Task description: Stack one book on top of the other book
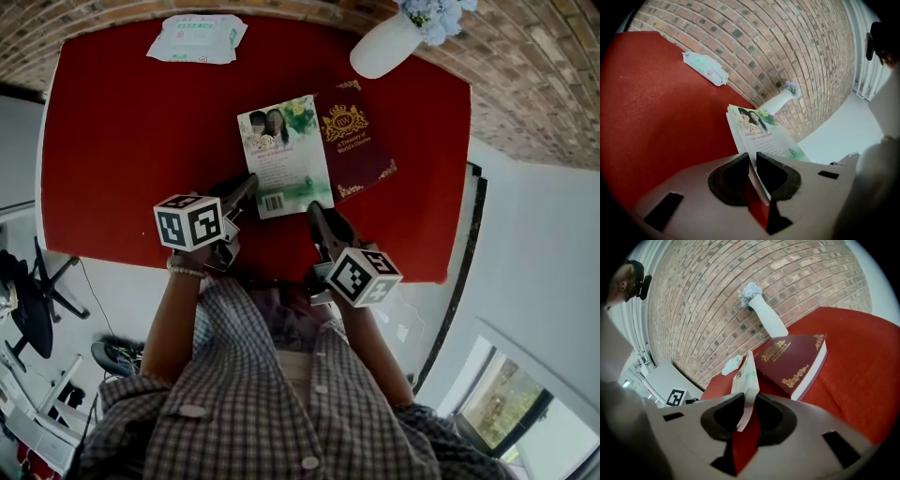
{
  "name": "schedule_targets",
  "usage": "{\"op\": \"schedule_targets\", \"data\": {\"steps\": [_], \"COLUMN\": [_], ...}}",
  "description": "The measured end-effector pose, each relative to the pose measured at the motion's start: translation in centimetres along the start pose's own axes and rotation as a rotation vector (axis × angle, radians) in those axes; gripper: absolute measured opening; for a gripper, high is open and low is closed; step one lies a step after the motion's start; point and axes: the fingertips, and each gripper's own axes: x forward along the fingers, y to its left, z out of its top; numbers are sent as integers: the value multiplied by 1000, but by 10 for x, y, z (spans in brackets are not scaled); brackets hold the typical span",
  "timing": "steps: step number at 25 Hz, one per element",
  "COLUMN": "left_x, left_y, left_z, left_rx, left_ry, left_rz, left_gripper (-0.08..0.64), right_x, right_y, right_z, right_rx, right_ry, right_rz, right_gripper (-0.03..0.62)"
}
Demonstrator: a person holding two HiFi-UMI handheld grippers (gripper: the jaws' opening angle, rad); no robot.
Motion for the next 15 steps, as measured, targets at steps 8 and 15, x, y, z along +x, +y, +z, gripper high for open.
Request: {"op": "schedule_targets", "data": {"steps": [8,15], "left_x": [4,13], "left_y": [-16,-44], "left_z": [-2,17], "left_rx": [-82,-85], "left_ry": [-64,-132], "left_rz": [-45,-98], "left_gripper": [58,60], "right_x": [-16,-29], "right_y": [23,26], "right_z": [33,70], "right_rx": [-56,-79], "right_ry": [-71,-139], "right_rz": [67,109], "right_gripper": [67,67]}}
